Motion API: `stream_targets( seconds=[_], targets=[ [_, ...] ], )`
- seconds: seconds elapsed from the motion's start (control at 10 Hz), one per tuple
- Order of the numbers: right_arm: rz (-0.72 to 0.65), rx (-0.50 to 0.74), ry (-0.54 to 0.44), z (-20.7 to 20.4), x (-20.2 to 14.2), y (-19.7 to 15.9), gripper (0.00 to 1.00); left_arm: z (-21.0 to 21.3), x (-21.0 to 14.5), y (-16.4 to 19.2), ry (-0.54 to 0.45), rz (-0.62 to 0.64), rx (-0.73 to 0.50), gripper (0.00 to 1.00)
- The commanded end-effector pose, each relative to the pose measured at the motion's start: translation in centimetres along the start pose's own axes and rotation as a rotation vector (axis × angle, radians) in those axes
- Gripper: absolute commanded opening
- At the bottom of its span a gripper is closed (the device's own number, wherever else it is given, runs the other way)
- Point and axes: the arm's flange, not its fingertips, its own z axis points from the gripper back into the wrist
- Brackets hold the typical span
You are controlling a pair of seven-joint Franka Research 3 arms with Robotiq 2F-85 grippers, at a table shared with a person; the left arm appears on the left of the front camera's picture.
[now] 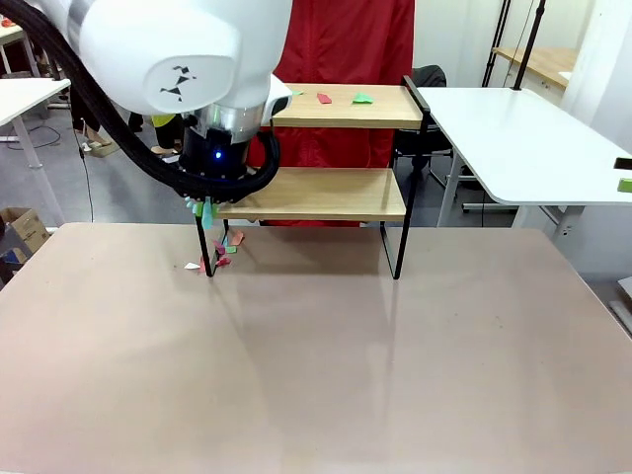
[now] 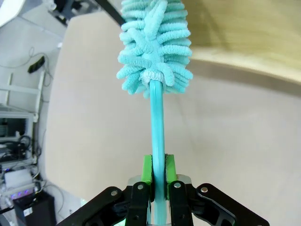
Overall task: Clean the shelf.
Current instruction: Clean the specific section of the Shelf indicated by the human with the Duster.
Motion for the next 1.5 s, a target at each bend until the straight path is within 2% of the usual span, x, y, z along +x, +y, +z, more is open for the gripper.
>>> stream_targets(
  seconds=[0.0,0.4,0.7,1.0,1.4],
  targets=[
    [0.008,0.002,0.001,-0.1,0.4,0.1,1.00,1.0,-0.3,1.6,-0.049,-0.028,-0.076,0.13],
    [0.008,0.002,0.001,-0.1,0.4,0.1,1.00,2.0,-0.6,2.6,-0.089,-0.162,-0.232,0.13],
    [0.008,0.002,0.001,-0.1,0.4,0.1,1.00,2.6,-1.0,3.4,-0.124,-0.244,-0.258,0.13],
    [0.008,0.002,0.001,-0.1,0.4,0.1,1.00,2.5,-0.6,5.9,-0.166,-0.437,-0.371,0.13],
    [0.008,0.002,0.001,-0.1,0.4,0.1,1.00,0.1,0.5,10.3,-0.218,-0.748,-0.636,0.13]
  ],
)
